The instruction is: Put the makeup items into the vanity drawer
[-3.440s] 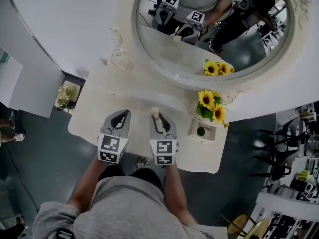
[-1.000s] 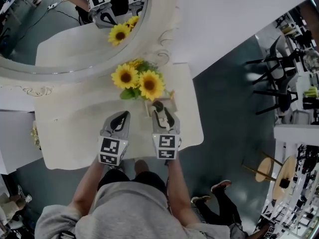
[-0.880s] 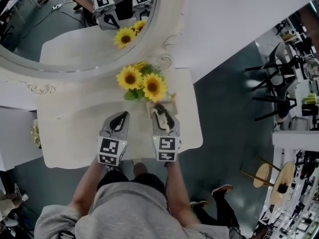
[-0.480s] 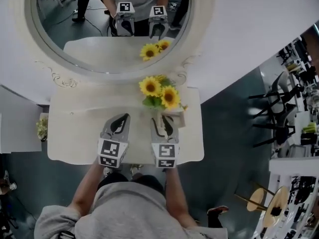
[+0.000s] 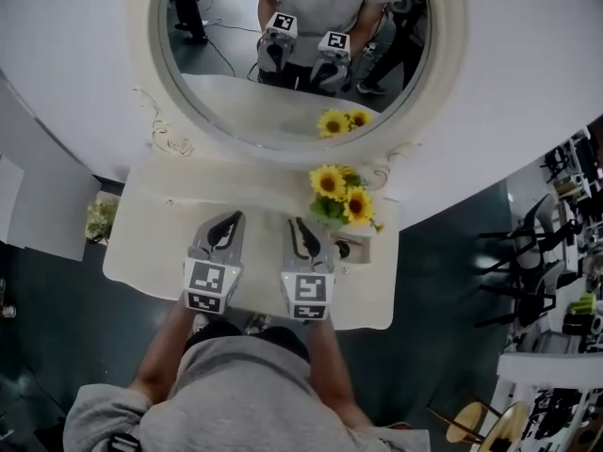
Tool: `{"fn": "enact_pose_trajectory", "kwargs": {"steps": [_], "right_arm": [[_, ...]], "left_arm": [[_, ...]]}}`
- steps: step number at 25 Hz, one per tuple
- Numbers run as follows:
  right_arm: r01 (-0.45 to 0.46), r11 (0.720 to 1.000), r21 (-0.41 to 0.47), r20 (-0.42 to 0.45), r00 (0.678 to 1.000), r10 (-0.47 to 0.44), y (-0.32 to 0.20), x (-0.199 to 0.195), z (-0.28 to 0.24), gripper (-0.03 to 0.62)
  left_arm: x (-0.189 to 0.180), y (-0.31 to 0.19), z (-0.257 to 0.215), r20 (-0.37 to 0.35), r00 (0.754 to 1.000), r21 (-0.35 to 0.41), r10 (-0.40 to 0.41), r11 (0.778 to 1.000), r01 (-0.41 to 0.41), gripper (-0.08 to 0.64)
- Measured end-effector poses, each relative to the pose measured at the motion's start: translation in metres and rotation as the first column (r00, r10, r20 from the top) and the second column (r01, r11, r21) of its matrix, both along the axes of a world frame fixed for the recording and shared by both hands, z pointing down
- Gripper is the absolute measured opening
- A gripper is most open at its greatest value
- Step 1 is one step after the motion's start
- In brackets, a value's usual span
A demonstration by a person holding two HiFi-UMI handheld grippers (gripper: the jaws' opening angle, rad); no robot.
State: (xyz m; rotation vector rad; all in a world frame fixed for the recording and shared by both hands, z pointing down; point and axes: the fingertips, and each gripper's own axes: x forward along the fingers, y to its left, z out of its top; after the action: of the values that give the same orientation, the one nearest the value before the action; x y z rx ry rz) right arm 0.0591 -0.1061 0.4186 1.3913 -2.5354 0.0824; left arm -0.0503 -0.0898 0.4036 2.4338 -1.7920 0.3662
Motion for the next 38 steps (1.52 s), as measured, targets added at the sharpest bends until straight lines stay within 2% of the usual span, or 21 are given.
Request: {"fn": "enact_pose_trajectory", "kwargs": {"steps": [5,12,38], "right_arm": [[0.041,0.999,0.020,0.000,0.999,-0.041,0.004,-0.032,-0.008,0.006],[0.071,0.997,0.021,0.001,0.997,-0.071,0.009,-0.054,-0.012,0.006],[0.039,0.999,0.026,0.007,0.999,-0.039,0.009,-0.051,-0.014,0.005]], "left_arm": [[-0.030,0.006,-0.009,0.001,0.999,0.021,-0.050,0.999,0.050,0.011],[-0.047,0.009,-0.013,0.001,0.998,0.027,-0.065,0.998,0.065,0.011],[-0.051,0.011,-0.012,0.009,0.999,0.021,-0.050,0.999,0.050,0.011]]}}
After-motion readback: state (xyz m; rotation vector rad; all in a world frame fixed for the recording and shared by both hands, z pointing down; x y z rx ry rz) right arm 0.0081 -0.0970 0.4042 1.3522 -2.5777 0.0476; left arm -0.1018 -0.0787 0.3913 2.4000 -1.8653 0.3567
